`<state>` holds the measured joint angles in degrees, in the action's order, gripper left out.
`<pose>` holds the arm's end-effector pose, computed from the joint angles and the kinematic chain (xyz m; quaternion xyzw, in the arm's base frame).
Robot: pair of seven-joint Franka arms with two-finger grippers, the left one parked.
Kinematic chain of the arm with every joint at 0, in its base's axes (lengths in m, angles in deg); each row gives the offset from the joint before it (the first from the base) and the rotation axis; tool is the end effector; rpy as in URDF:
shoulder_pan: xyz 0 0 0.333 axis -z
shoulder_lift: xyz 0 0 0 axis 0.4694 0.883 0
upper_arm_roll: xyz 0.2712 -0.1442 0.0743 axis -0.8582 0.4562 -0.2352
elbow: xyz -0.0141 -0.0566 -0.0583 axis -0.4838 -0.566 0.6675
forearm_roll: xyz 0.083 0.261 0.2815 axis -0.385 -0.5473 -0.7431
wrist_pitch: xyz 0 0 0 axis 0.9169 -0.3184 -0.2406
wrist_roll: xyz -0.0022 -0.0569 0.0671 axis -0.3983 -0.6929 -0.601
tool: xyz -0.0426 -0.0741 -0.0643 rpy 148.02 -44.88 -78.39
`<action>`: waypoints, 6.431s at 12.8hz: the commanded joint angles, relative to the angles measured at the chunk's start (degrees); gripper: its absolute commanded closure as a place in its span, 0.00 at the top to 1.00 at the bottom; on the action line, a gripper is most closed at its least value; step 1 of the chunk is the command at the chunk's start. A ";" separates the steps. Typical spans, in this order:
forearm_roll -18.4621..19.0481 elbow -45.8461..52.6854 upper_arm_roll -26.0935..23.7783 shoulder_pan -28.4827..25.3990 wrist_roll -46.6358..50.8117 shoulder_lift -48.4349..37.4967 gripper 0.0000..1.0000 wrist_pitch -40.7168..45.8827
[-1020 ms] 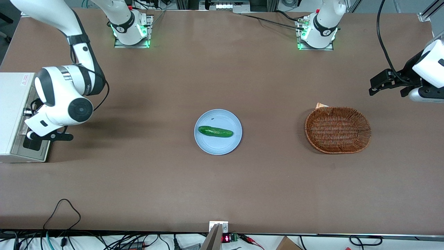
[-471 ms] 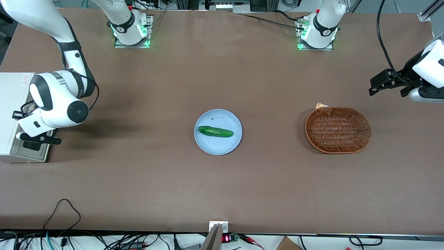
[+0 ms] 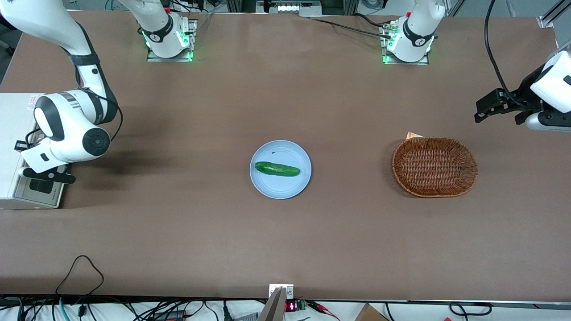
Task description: Open oven door with right arm only
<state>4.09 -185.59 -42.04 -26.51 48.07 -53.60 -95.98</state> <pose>0.5973 -0.0990 0.2912 0.8511 -0.0075 -0.0274 0.5243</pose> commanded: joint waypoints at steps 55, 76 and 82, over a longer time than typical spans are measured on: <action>-23.80 4.13 -4.93 -6.58 4.96 11.41 0.03 -9.83; -69.56 20.33 -4.26 -3.56 -24.85 -13.73 1.00 18.49; -69.52 8.00 -2.39 -6.94 -27.38 -24.55 1.00 6.34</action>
<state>-65.23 -174.16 -45.31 -33.20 22.71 -75.62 -88.11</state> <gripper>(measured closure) 0.000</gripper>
